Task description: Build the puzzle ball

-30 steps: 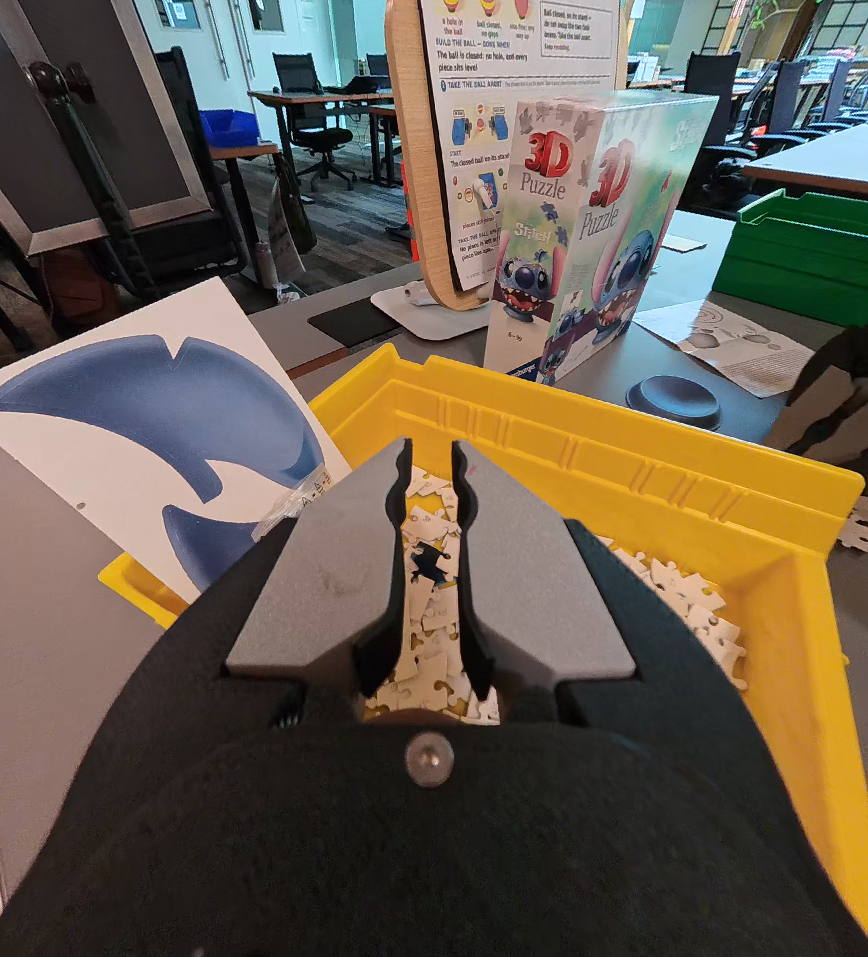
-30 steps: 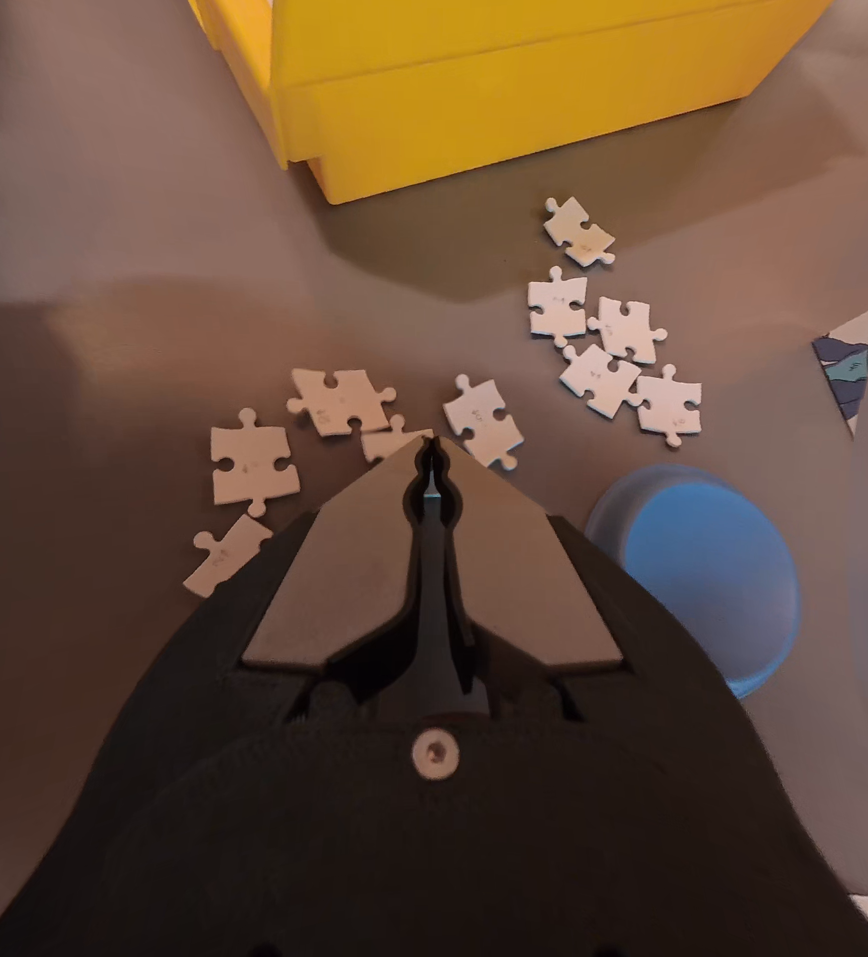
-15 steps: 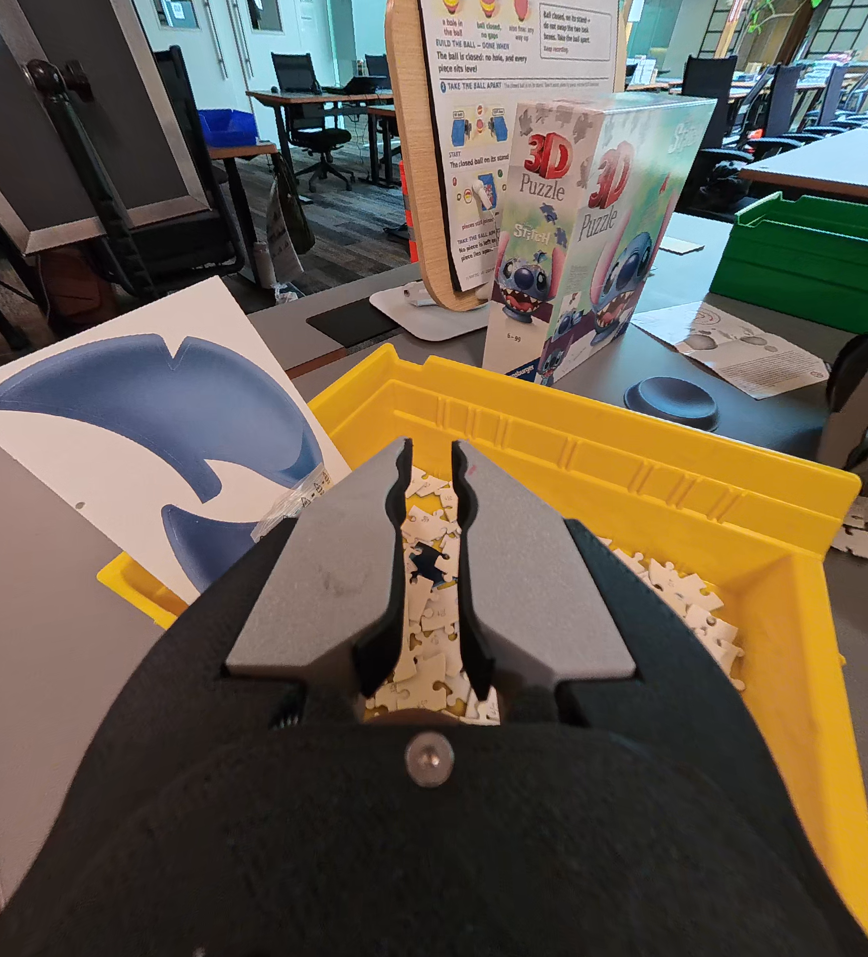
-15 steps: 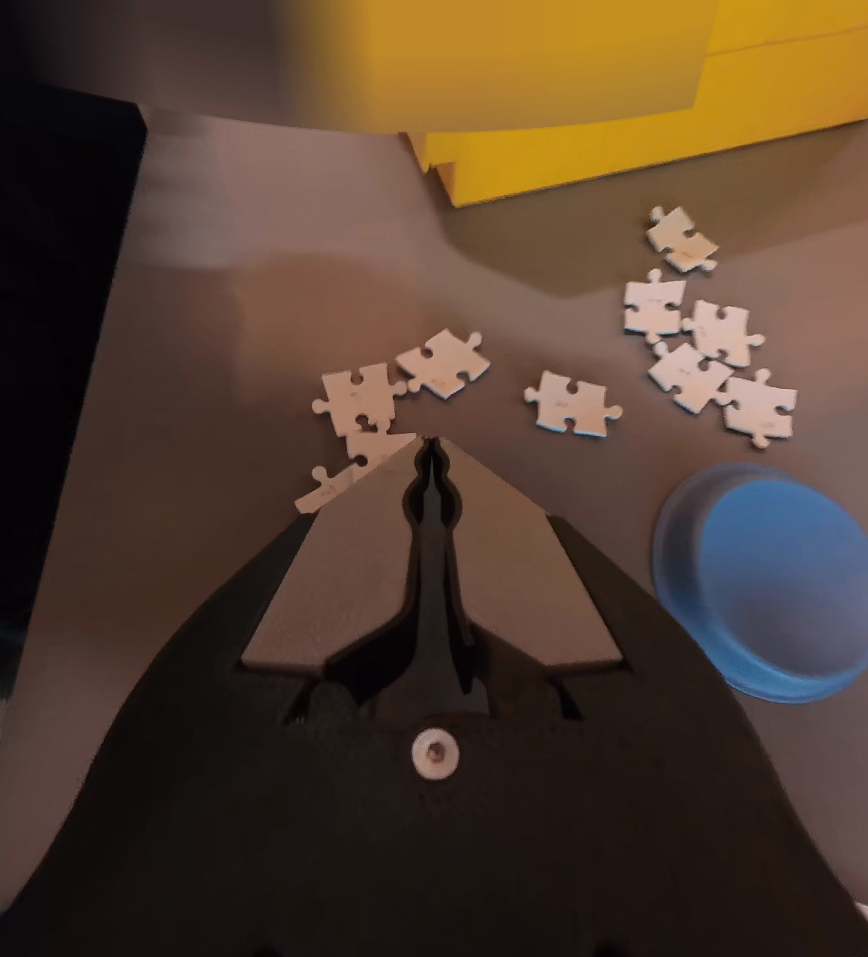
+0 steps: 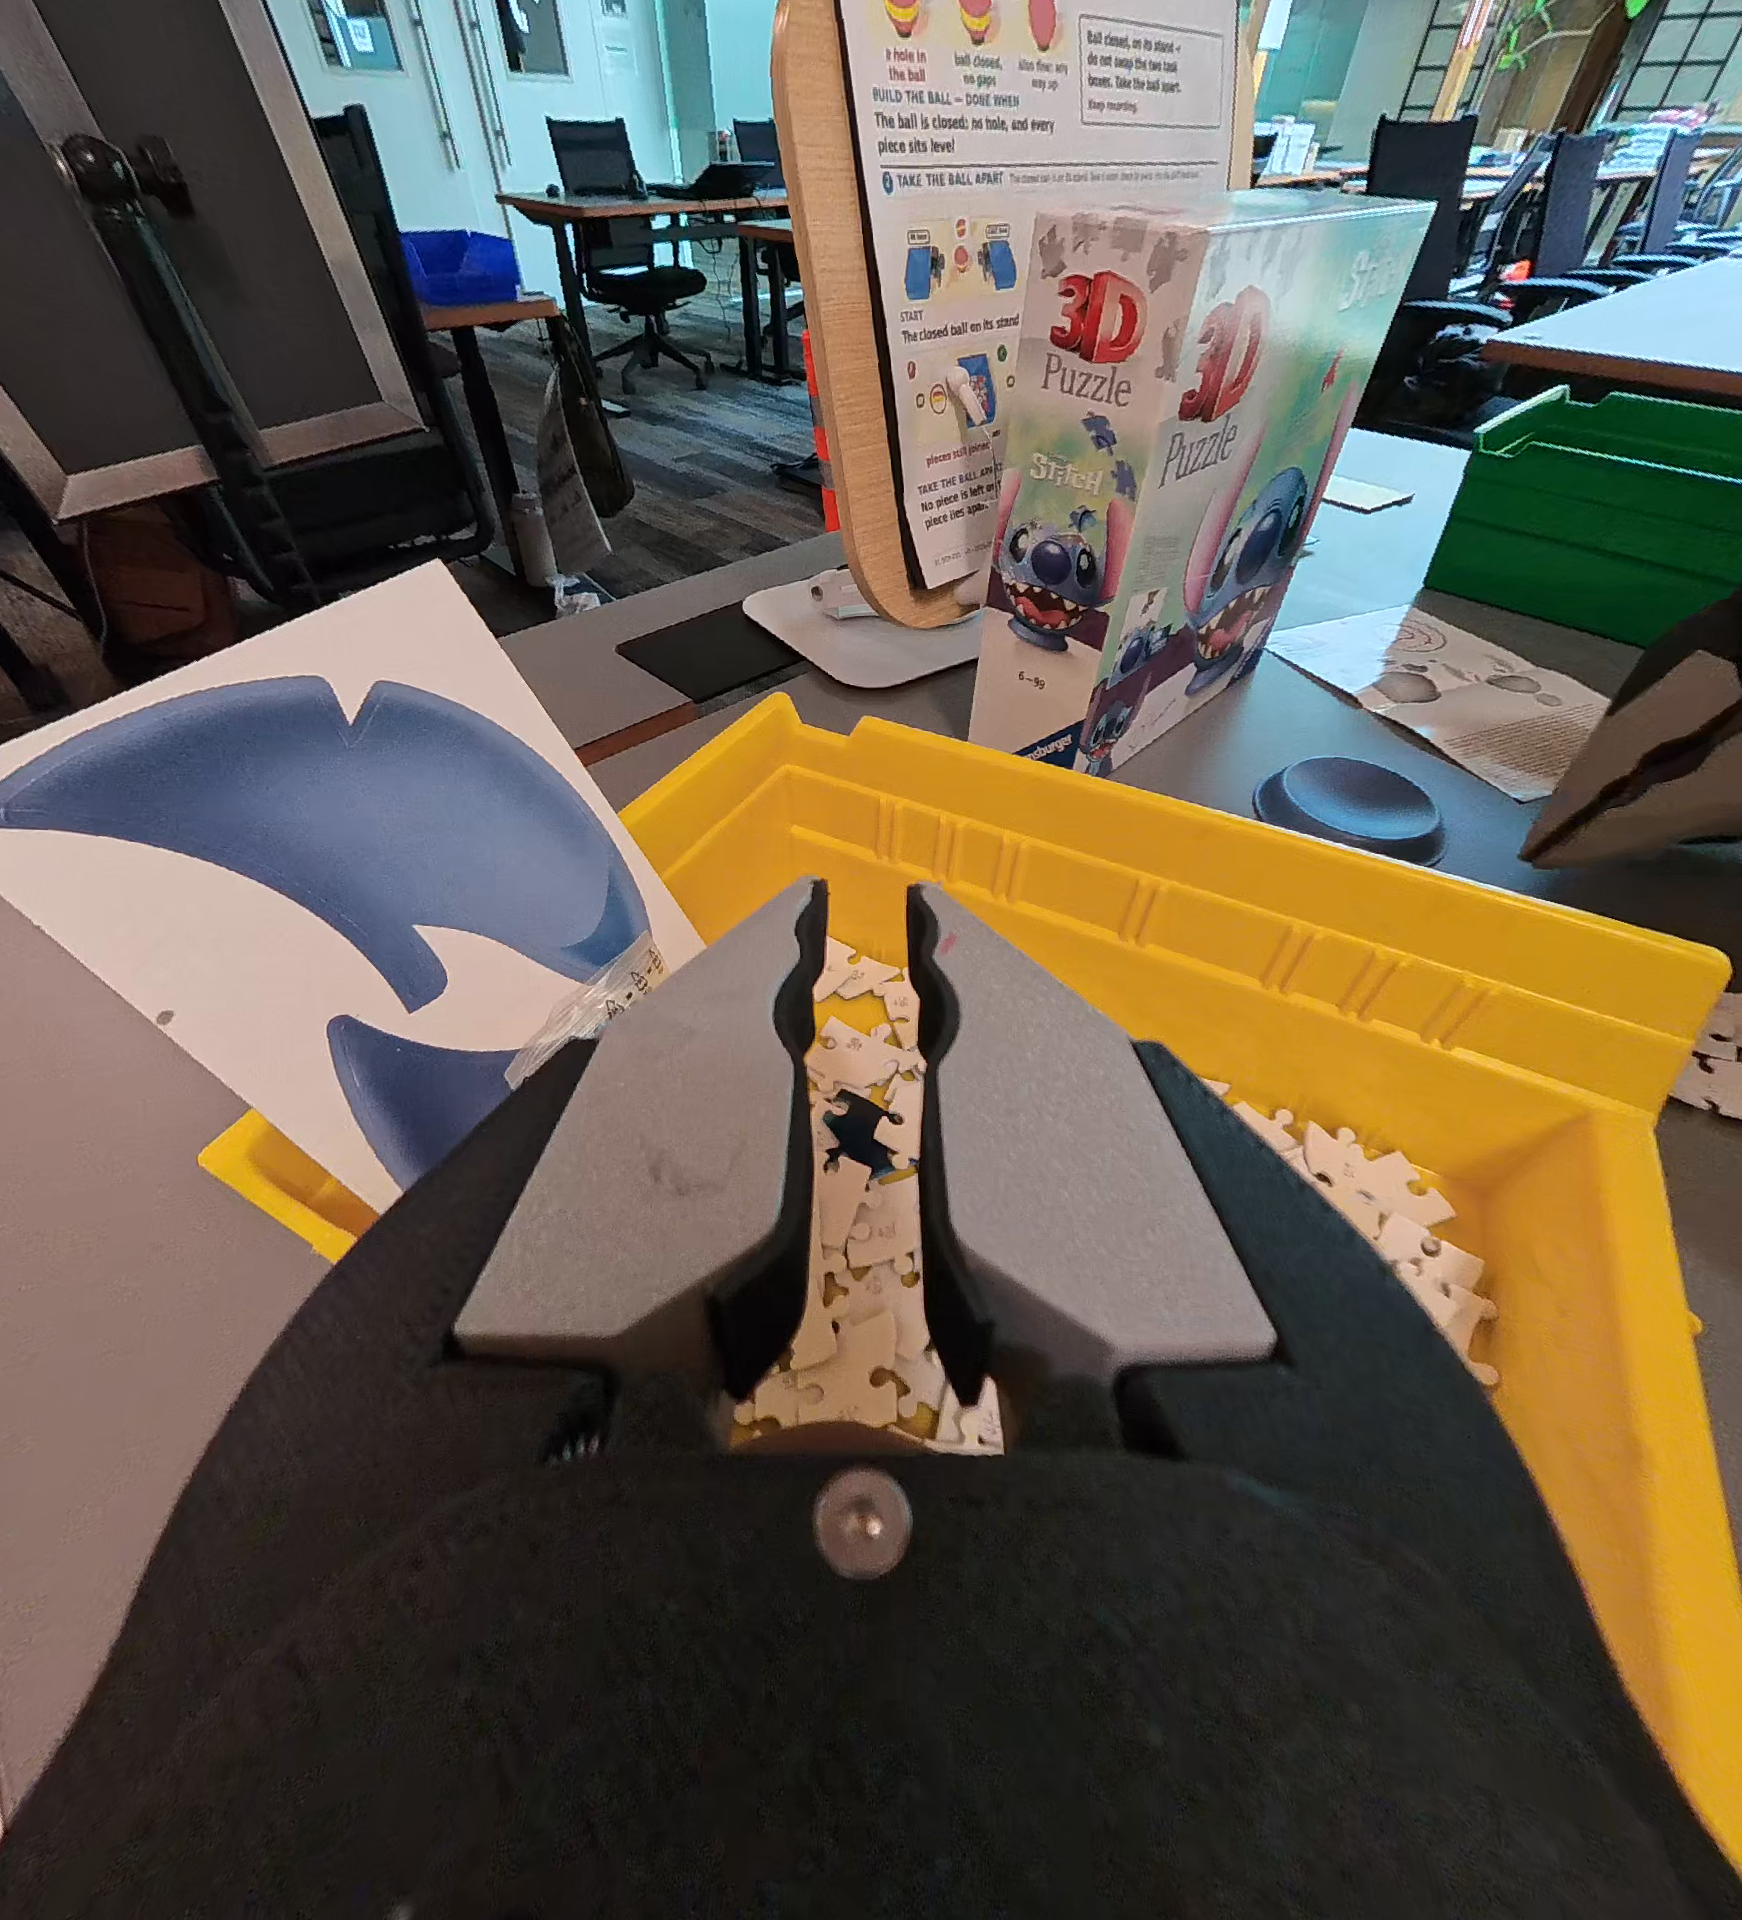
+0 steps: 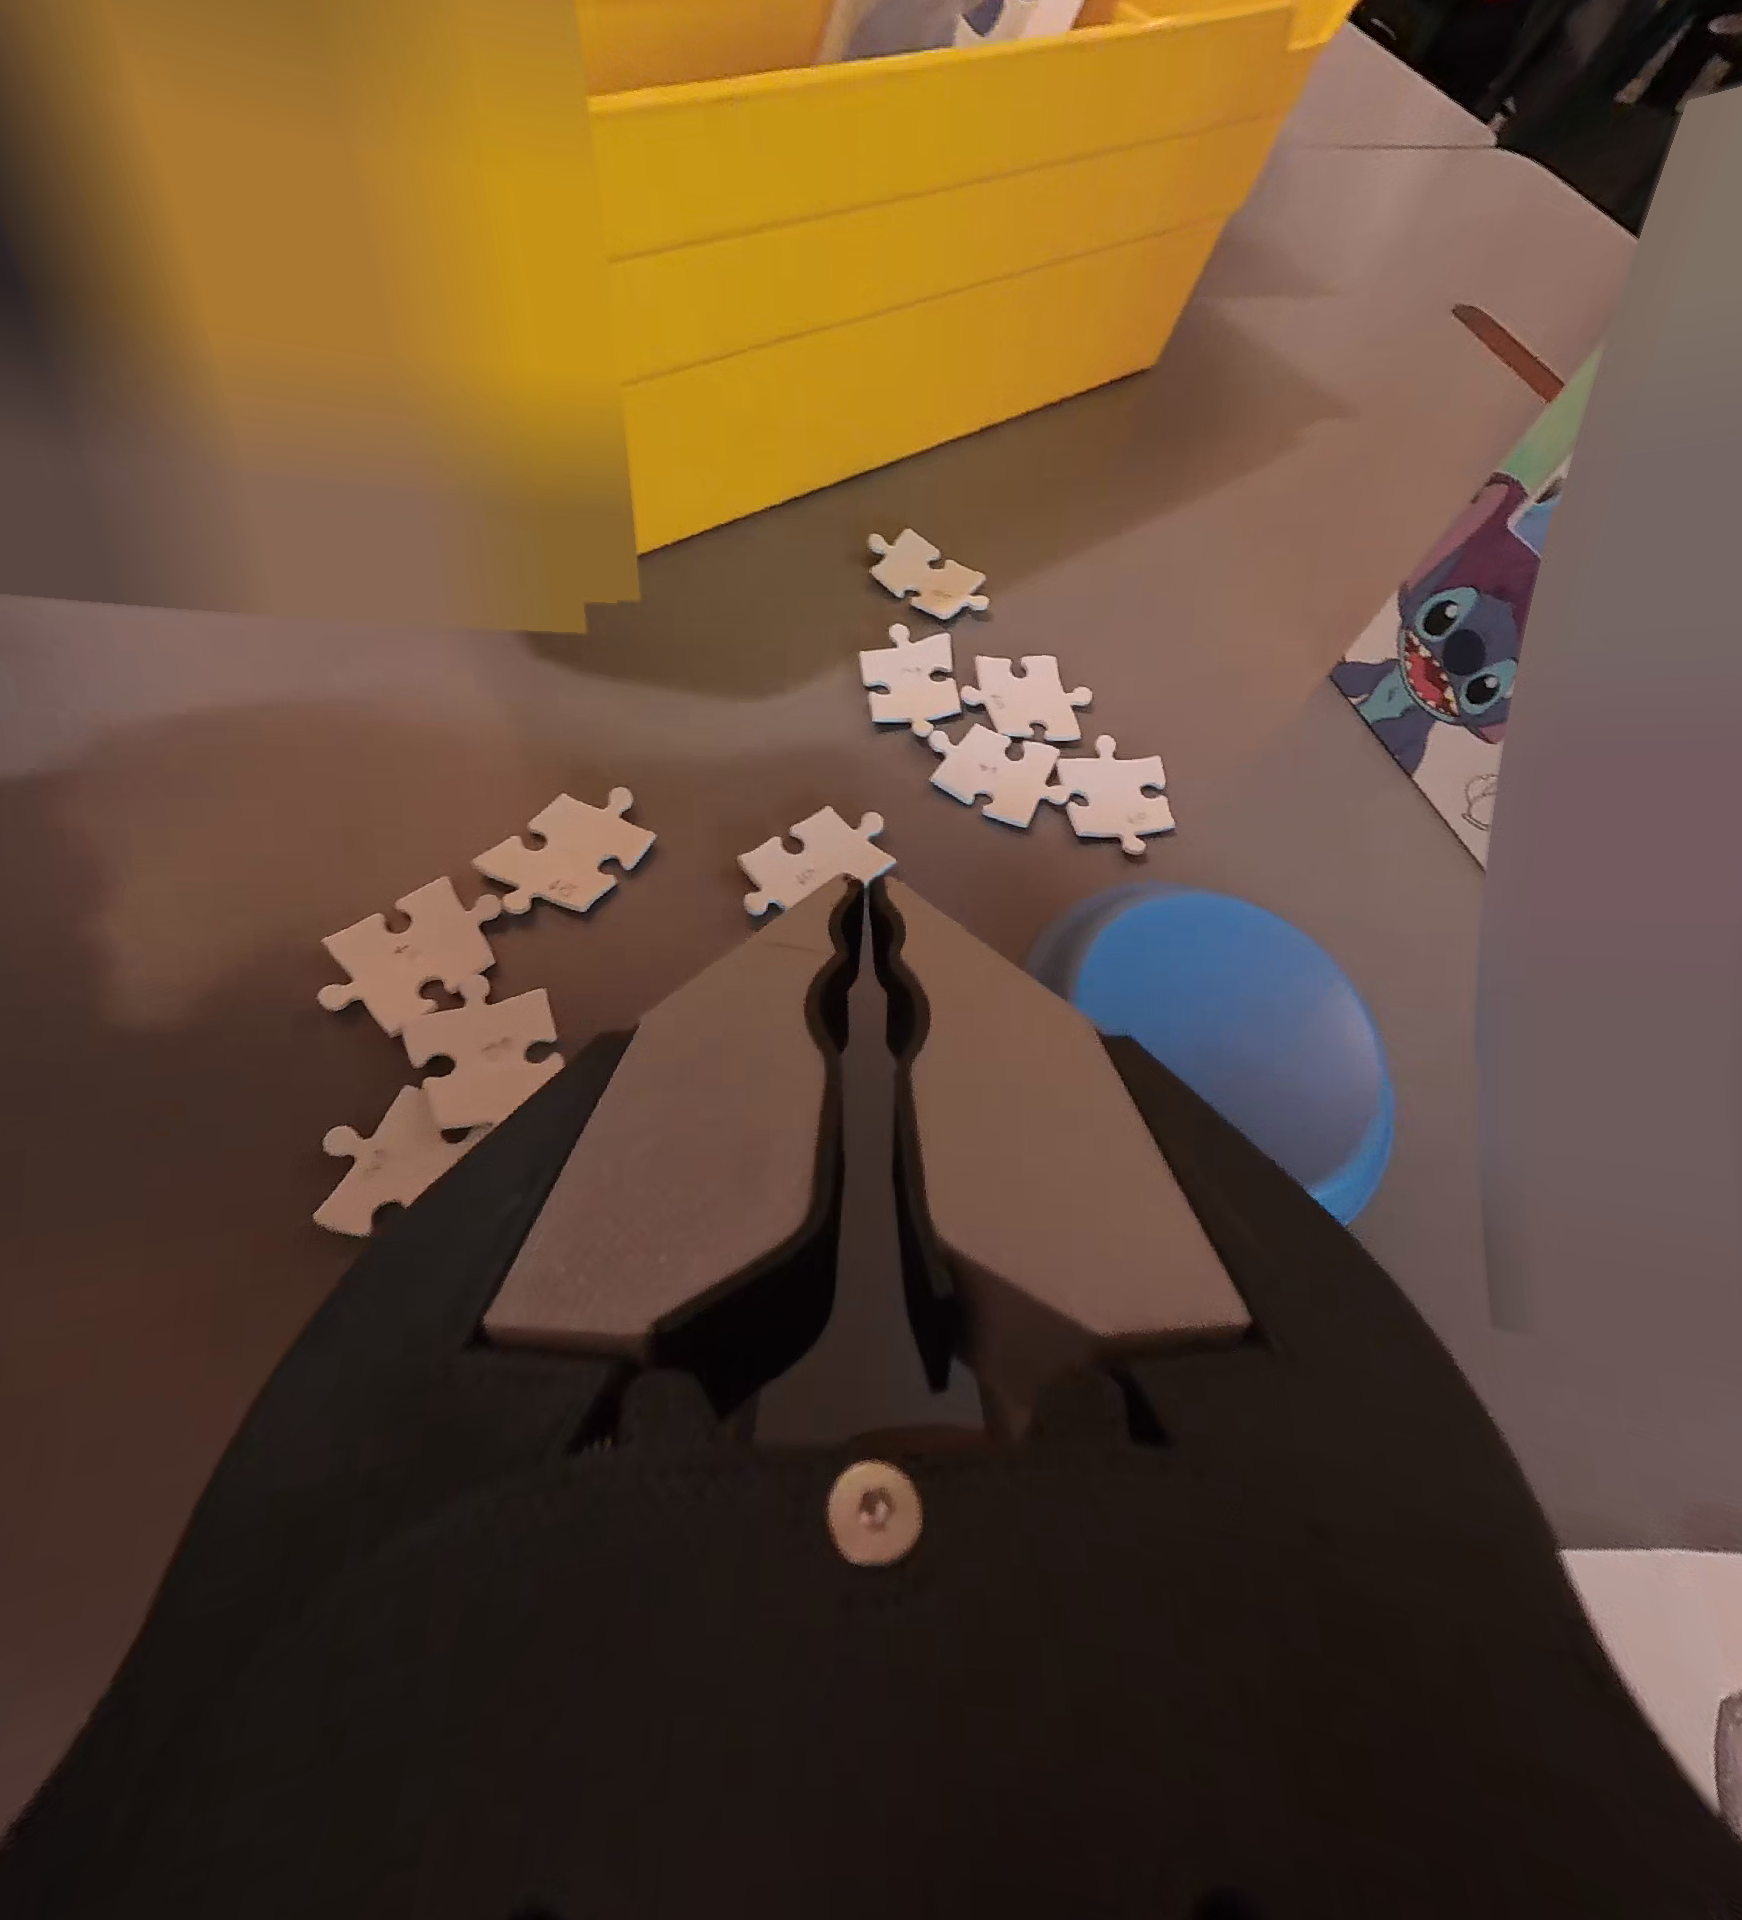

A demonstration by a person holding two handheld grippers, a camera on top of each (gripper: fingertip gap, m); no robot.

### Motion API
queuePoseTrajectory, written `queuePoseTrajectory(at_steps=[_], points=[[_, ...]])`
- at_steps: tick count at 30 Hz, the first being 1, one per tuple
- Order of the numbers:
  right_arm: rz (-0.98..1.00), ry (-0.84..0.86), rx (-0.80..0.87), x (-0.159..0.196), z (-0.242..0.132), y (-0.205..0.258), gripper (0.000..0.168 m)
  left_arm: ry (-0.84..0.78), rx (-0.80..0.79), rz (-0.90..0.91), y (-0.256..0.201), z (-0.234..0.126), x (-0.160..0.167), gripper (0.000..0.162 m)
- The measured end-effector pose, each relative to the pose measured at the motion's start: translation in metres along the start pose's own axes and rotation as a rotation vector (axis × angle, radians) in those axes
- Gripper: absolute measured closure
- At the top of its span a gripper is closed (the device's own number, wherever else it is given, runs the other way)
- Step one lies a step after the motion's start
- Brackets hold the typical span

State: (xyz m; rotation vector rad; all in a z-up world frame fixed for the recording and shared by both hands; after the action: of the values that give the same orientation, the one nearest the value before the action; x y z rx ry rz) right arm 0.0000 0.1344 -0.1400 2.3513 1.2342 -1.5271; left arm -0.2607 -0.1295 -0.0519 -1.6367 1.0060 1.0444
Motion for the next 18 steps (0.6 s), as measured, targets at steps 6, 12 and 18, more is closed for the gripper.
queuePoseTrajectory(at_steps=[6, 12, 18], points=[[0.043, 0.041, 0.097, 0.005, 0.009, -0.013, 0.168, 0.0, 0.001, -0.002, 0.0, 0.0, 0.0, 0.151], [0.08, 0.07, 0.082, -0.002, 0.029, -0.028, 0.168, 0.0, -0.002, 0.001, 0.0, 0.0, 0.0, 0.151], [-0.059, 0.238, 0.005, -0.013, 0.069, -0.04, 0.168, 0.001, -0.005, 0.006, 0.0, 0.0, 0.0, 0.151]])
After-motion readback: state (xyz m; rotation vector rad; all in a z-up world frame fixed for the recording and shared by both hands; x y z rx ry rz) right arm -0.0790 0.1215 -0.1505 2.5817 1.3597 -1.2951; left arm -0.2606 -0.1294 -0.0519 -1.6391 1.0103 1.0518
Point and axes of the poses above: each gripper's, where its closed fingertips meet, z out along the fingers, x out of its underside, y = z × x across the jaws, the point moved 6 cm from there along -z, back along the fingers, and after that the axes turned 15 degrees about -z, right-handed, at the moved point
